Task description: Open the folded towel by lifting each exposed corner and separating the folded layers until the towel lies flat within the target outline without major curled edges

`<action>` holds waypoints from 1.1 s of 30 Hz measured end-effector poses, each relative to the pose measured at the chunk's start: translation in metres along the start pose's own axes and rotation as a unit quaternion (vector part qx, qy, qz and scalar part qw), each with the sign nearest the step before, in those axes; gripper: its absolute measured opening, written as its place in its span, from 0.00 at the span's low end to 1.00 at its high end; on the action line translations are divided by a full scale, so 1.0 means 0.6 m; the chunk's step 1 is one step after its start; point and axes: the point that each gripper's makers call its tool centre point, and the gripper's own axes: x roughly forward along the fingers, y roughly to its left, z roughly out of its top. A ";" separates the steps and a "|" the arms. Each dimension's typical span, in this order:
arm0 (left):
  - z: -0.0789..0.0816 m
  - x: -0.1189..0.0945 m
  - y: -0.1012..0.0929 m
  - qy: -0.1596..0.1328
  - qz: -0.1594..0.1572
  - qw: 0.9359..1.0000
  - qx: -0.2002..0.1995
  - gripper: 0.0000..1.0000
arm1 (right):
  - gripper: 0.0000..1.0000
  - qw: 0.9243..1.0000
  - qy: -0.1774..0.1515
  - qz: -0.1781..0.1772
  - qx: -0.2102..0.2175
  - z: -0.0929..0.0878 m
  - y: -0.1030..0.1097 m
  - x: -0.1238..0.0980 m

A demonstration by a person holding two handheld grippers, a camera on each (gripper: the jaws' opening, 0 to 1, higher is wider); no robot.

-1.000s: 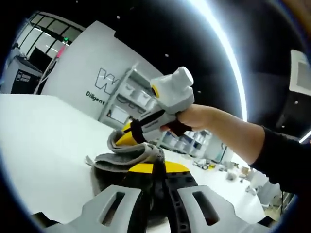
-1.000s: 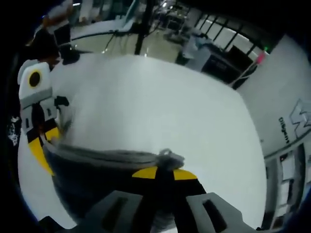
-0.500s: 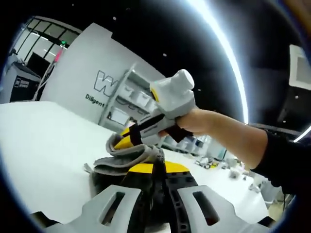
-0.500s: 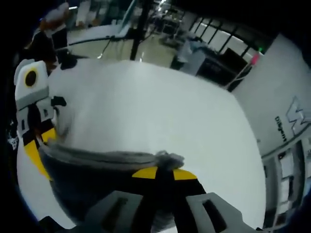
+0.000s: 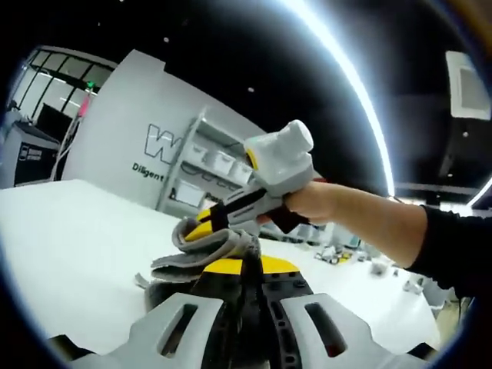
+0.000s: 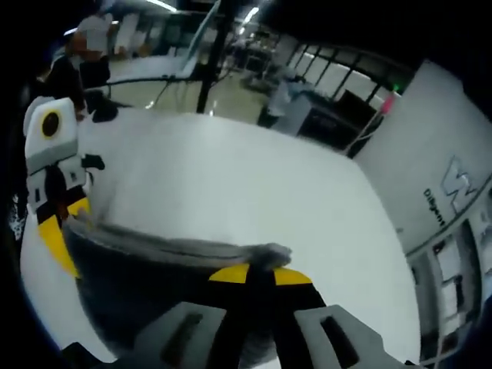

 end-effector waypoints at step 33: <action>-0.009 0.023 -0.034 0.020 -0.017 0.997 0.068 0.03 | 0.04 0.999 -0.025 -0.010 0.024 -0.026 -0.013 -0.028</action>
